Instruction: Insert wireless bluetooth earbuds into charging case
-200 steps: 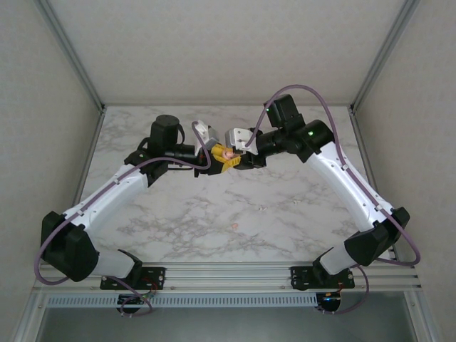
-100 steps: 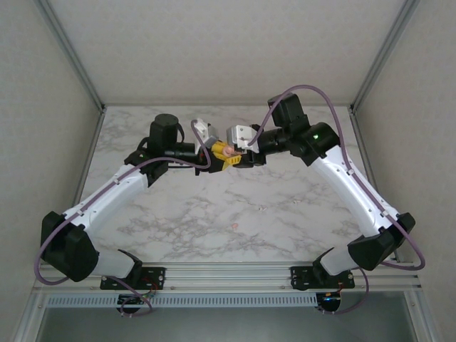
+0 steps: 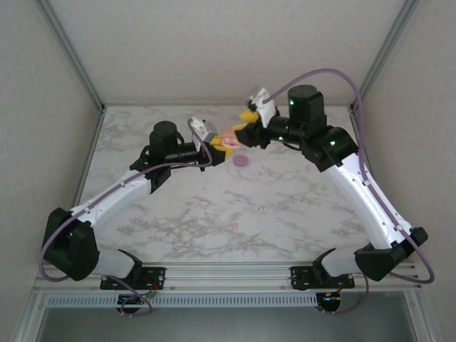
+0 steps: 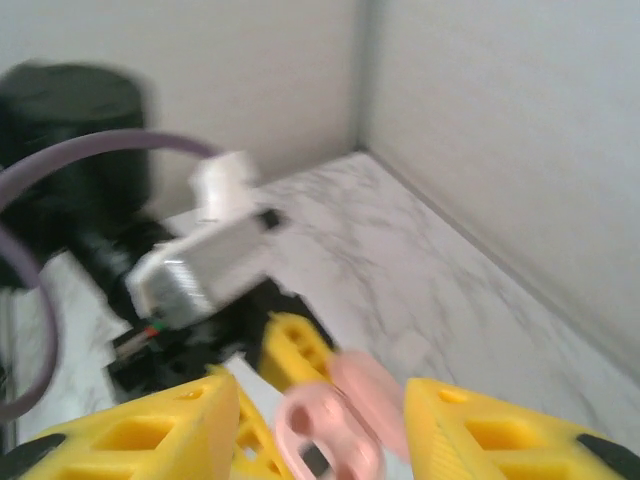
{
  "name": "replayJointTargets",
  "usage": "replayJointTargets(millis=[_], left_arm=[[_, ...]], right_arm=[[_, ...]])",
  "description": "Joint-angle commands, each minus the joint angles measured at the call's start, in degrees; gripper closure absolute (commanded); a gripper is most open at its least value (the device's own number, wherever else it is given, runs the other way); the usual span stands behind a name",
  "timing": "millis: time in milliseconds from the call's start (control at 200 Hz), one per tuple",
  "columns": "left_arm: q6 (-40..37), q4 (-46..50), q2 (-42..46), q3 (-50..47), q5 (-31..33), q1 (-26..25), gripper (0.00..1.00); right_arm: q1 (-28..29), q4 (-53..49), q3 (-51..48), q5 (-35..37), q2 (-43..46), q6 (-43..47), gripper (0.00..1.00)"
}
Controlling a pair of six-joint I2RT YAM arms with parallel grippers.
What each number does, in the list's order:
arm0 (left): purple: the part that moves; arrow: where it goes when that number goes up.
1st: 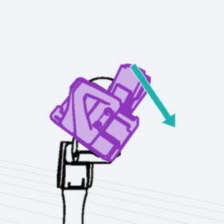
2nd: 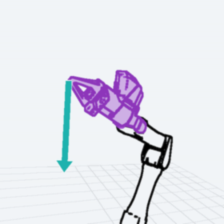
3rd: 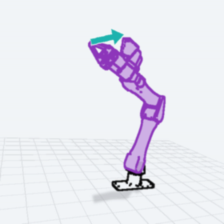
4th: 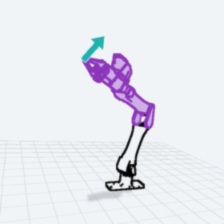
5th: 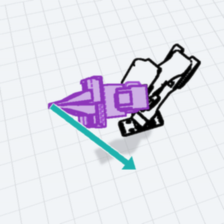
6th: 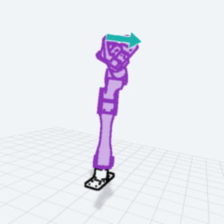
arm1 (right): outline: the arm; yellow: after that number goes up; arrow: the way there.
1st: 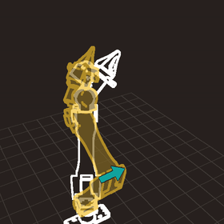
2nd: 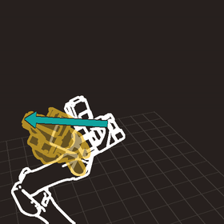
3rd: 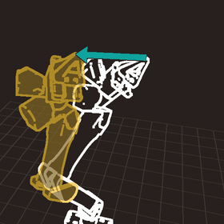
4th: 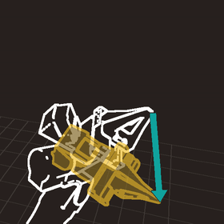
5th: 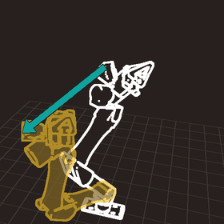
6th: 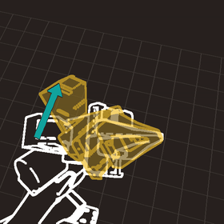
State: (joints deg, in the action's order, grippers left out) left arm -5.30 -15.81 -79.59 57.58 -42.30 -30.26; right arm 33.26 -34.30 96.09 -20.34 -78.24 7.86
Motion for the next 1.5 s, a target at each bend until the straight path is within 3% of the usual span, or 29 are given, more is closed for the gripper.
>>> replayJointTargets(millis=[0,90,280,626,806,946,1131,1226,1492], left_arm=[[3.44,-6.8,-1.13,-2.47,8.43,0.34,0.76],[3.72,-7.21,-1.02,-3.57,11.11,0.3,0.76],[3.2,-7.06,0.11,-4.32,12.36,0.29,0.76],[1.77,-5.74,2.88,-4.5,12.91,0.31,0.76],[1.55,-5.22,4.77,-4.94,13.47,0.35,0.76],[1.18,-4.81,5.5,-4.94,13.56,0.29,0.76],[-0.02,-3.67,6.37,-4.85,14.41,0.29,0.76],[-0.52,-3.1,6.65,-4.6,14.61,0.29,0.76],[-0.09,-3.57,6.38,-4.19,15.28,0.38,0.76]], right_arm=[[-5.17,-5.63,-5.82,14.65,3.26,-27.7,0.57],[-9.01,-10.43,-13.79,19.39,7.1,-37.22,0.58],[-20.1,-11.1,-26.02,19.1,17.46,-43.27,0.57],[-31.25,-15.23,-26.84,16.43,17.8,-40.41,0.55],[-35.11,-13.97,-28.43,19.47,15.35,-38.14,0.53],[-40.58,-12.77,-25.88,20.48,6.03,-34.6,0.53],[-43.48,-9.92,-17.21,23.64,-8.25,-30.04,0.51],[-44.18,-7.5,-12.43,28.9,-15.24,-27.37,0.5],[-48.07,-14.31,12.28,31.8,-41.06,-30.73,0.51]])
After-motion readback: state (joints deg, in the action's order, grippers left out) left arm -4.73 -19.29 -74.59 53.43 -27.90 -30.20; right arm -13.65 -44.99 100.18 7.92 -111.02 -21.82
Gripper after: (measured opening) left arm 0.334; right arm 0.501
